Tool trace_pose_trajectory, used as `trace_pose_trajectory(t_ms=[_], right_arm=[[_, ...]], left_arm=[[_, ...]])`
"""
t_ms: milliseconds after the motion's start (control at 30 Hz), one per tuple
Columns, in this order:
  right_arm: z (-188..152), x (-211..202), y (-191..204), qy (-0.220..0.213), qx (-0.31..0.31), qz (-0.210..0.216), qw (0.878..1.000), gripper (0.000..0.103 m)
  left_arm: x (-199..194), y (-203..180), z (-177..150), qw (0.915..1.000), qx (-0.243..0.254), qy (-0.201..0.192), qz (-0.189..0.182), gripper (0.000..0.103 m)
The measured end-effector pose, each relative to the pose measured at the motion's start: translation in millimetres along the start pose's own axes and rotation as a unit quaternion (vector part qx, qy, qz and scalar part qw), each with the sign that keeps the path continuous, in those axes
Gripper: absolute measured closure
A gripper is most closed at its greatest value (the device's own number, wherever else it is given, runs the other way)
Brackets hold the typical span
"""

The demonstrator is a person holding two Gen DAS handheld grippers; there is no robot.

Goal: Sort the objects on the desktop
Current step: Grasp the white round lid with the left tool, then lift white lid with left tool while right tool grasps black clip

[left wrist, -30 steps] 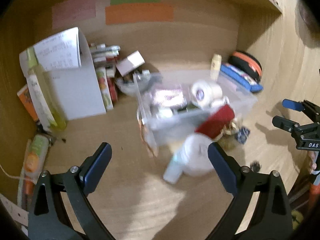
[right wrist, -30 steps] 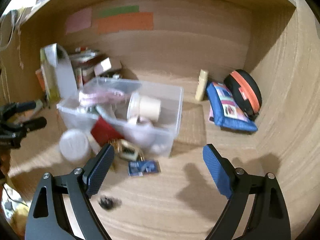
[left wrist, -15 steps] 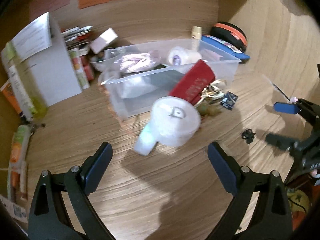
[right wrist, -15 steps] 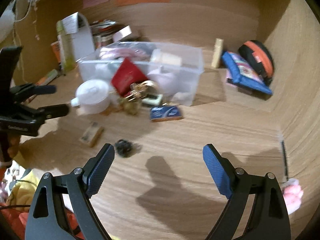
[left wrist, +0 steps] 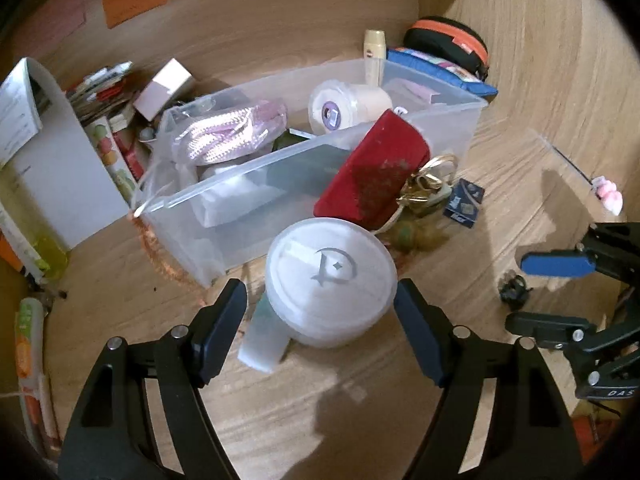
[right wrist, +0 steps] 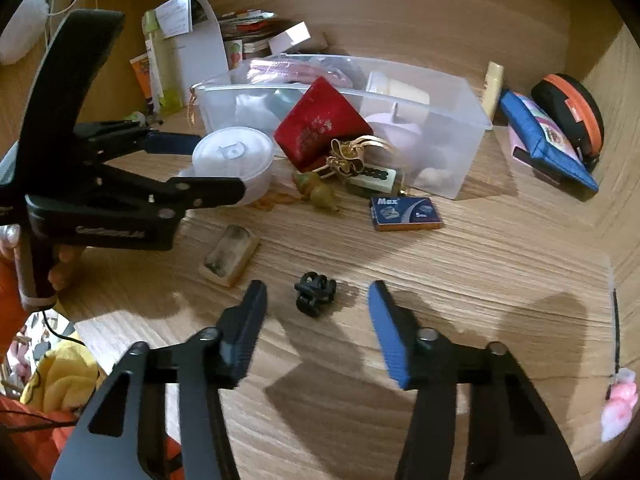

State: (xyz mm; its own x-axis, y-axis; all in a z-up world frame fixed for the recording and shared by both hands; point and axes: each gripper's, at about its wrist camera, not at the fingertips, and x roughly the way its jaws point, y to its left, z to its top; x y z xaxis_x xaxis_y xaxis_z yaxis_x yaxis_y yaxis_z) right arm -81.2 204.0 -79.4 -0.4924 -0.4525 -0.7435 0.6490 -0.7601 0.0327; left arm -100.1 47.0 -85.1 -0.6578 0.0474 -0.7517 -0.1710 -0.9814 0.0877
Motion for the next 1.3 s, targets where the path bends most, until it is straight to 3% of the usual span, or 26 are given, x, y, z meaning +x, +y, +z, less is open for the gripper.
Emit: trace_pose_trajectory(t_ms=[100, 233, 600, 800, 1067, 1167, 1300], right_arm=[[2, 4, -2, 0.006, 0.004, 0.006, 1.0, 0.07], [3, 5, -2, 0.006, 0.002, 0.008, 1.0, 0.083], [12, -14, -21, -0.016, 0.028, 0.029, 0.999, 0.083], [25, -27, -30, -0.039, 0.033, 0.011, 0.999, 0.083], [26, -25, -31, -0.038, 0.036, 0.014, 0.999, 0.083], [25, -22, -30, -0.035, 0.038, 0.018, 0.999, 0.083], [25, -20, -32, -0.034, 0.041, 0.022, 0.998, 0.083]], left_arm=[[9, -1, 3, 0.9999, 0.004, 0.01, 0.0, 0.036], [15, -5, 7, 0.9999, 0.009, 0.011, 0.005, 0.037], [-1, 3, 7, 0.9992, -0.027, -0.025, -0.018, 0.038], [-13, 7, 3, 0.9979, -0.04, -0.04, -0.032, 0.038], [-12, 6, 3, 0.9988, -0.023, -0.026, -0.034, 0.038], [-2, 5, 7, 0.999, -0.024, -0.002, -0.038, 0.033], [16, 5, 14, 0.999, -0.023, 0.013, -0.036, 0.035]])
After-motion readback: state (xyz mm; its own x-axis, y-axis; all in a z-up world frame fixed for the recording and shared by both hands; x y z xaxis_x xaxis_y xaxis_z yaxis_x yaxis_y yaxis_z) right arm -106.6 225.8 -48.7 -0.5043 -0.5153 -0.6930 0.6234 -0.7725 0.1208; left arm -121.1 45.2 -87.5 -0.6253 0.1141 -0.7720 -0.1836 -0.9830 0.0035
